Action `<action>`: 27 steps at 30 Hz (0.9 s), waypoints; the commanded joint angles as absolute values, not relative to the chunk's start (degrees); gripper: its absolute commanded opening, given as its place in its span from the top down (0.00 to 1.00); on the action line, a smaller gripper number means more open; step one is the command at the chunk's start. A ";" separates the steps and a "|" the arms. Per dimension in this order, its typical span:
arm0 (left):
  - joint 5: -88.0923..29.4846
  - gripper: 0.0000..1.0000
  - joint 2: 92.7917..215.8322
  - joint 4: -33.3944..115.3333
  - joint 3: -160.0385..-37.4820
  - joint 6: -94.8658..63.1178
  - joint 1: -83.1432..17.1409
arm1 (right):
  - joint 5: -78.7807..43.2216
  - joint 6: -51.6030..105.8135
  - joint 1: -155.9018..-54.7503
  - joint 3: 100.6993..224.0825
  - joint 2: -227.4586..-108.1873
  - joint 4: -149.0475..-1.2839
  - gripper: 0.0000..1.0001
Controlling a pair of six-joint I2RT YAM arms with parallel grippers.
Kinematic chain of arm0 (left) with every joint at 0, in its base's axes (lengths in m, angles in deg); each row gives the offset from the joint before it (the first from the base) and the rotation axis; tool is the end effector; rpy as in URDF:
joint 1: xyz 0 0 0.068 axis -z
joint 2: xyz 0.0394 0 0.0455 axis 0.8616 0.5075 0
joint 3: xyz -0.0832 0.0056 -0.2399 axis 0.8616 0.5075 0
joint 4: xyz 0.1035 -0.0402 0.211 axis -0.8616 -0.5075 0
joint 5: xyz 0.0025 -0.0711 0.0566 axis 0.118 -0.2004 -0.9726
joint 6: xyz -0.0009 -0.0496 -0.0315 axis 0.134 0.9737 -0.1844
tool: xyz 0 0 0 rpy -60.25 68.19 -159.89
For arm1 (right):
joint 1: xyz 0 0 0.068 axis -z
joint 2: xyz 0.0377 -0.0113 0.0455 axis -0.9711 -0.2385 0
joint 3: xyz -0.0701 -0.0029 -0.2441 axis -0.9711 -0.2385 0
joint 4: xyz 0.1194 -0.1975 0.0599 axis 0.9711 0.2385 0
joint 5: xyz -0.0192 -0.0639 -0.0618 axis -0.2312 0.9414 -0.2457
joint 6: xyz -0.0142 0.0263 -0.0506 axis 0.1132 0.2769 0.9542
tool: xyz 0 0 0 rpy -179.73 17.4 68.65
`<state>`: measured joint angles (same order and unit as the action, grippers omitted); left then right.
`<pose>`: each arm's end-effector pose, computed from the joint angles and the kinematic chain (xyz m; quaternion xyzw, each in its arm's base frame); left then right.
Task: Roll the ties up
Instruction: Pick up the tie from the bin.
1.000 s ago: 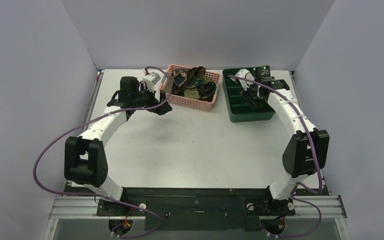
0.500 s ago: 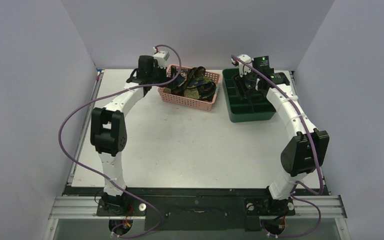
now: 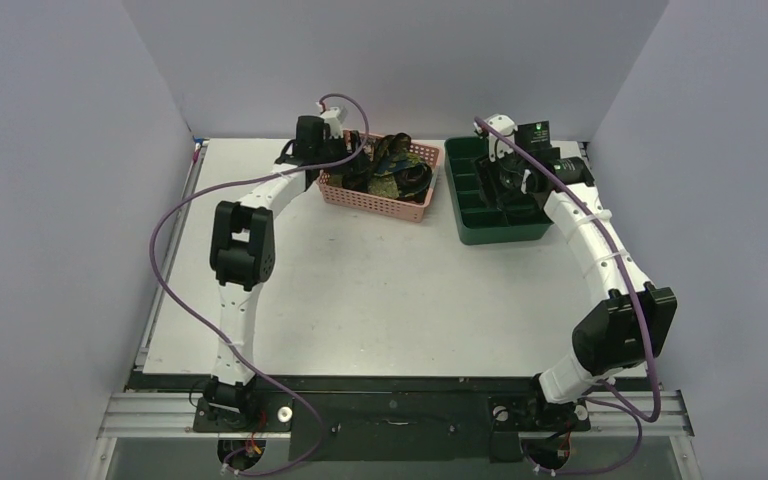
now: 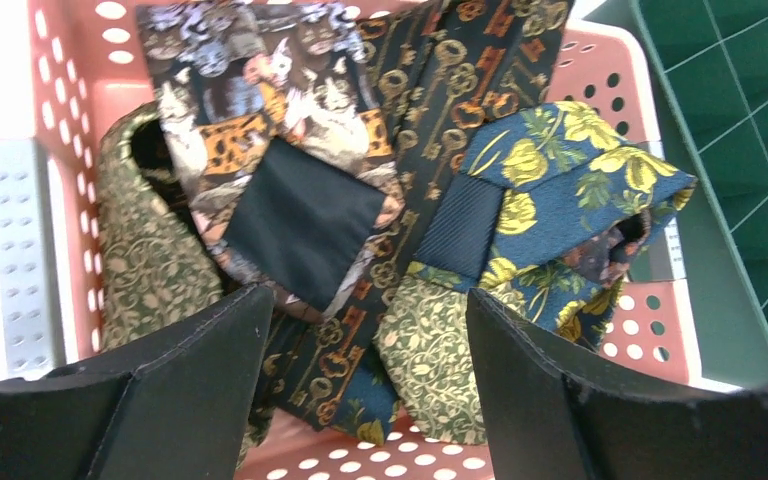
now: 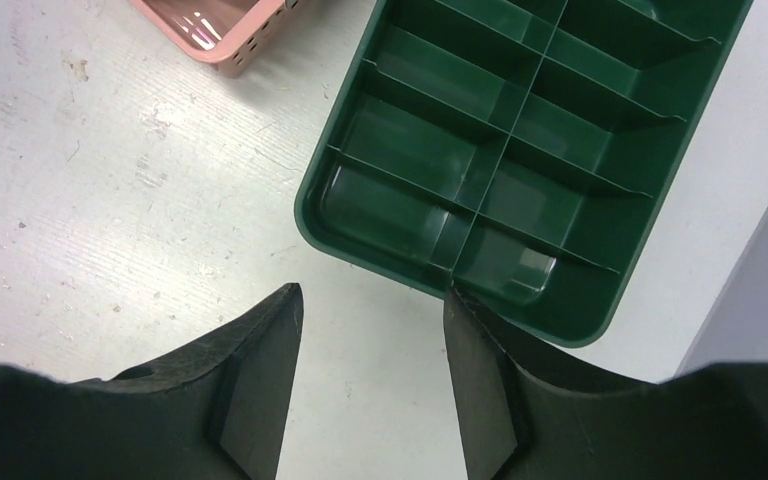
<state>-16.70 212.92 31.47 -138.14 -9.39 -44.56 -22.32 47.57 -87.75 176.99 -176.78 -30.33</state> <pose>0.4937 -0.1475 0.2040 0.0675 0.8533 -0.2902 0.4279 0.3134 0.0733 0.3366 -0.2400 0.8885 0.0911 0.3804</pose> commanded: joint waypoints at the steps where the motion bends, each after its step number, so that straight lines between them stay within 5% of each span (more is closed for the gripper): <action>1: -15.36 0.32 212.20 39.47 -143.27 -10.80 -42.16 | -20.77 47.37 -87.06 175.95 -175.19 -30.23 0.50; 10: -24.26 0.34 226.61 27.75 -166.61 -22.90 -38.51 | -20.38 48.22 -86.35 176.07 -175.90 -29.93 0.50; 18: -30.78 0.32 232.43 26.79 -170.65 -35.06 -35.71 | -20.04 48.20 -84.98 174.81 -175.63 -29.82 0.50; 24: -31.96 0.78 233.25 28.47 -171.50 -35.74 -35.66 | -19.99 48.78 -84.42 174.28 -175.22 -29.36 0.50; 27: -28.79 0.91 229.05 30.22 -167.06 -35.76 -35.68 | -19.99 49.11 -84.23 174.10 -174.97 -29.14 0.50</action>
<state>-30.32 234.19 27.40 -168.10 -34.02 -35.47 -20.88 48.42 -84.76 174.59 -176.63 -28.91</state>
